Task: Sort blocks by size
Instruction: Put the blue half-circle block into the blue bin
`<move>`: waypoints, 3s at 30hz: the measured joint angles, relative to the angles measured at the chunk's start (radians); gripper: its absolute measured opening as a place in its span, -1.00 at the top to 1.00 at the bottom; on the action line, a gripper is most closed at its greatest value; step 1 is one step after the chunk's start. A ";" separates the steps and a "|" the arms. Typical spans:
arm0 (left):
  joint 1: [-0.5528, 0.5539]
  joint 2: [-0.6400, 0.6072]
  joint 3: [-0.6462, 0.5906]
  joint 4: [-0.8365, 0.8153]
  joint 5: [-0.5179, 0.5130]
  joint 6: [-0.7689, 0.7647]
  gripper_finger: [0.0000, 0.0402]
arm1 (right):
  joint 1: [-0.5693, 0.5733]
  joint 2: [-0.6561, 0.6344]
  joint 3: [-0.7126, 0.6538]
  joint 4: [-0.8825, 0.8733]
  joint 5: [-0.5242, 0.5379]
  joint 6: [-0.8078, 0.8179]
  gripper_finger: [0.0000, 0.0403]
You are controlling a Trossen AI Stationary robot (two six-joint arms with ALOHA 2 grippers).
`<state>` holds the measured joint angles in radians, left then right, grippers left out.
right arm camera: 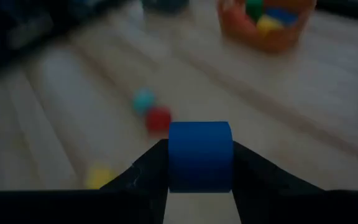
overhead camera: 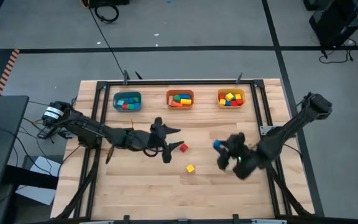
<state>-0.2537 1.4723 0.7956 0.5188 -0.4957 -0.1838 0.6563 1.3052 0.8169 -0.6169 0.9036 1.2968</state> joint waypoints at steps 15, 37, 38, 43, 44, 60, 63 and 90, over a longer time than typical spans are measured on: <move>0.018 0.000 0.008 0.446 -0.114 0.757 -0.29 | -0.443 -0.116 0.002 1.215 -0.337 -0.753 0.27; 0.065 0.001 0.111 0.433 -0.171 1.028 -0.29 | -0.582 0.160 0.288 1.145 -0.647 -0.751 0.27; 0.064 0.001 0.111 0.435 -0.181 1.043 -0.29 | -0.586 0.156 0.288 1.138 -0.649 -0.751 0.27; 0.066 0.000 0.113 0.499 -0.236 1.054 -0.29 | -0.609 0.125 0.288 1.123 -0.649 -0.764 0.27; 0.069 0.000 0.113 0.513 -0.238 1.069 -0.29 | -0.613 0.117 0.288 1.118 -0.650 -0.774 0.27; 0.088 -0.001 0.112 0.569 -0.103 1.097 -0.29 | -0.653 0.101 0.286 1.075 -0.751 -0.747 0.27; 0.093 -0.001 0.112 0.566 -0.101 1.093 -0.27 | -0.653 0.101 0.286 1.075 -0.753 -0.745 0.27; 0.093 -0.001 0.112 0.542 -0.287 0.905 0.51 | -0.690 0.091 0.286 1.013 -0.770 -0.738 0.02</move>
<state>-0.1604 1.4715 0.9073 1.0611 -0.7826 0.7217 -0.0337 1.3966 1.1032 0.3966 0.1337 0.5592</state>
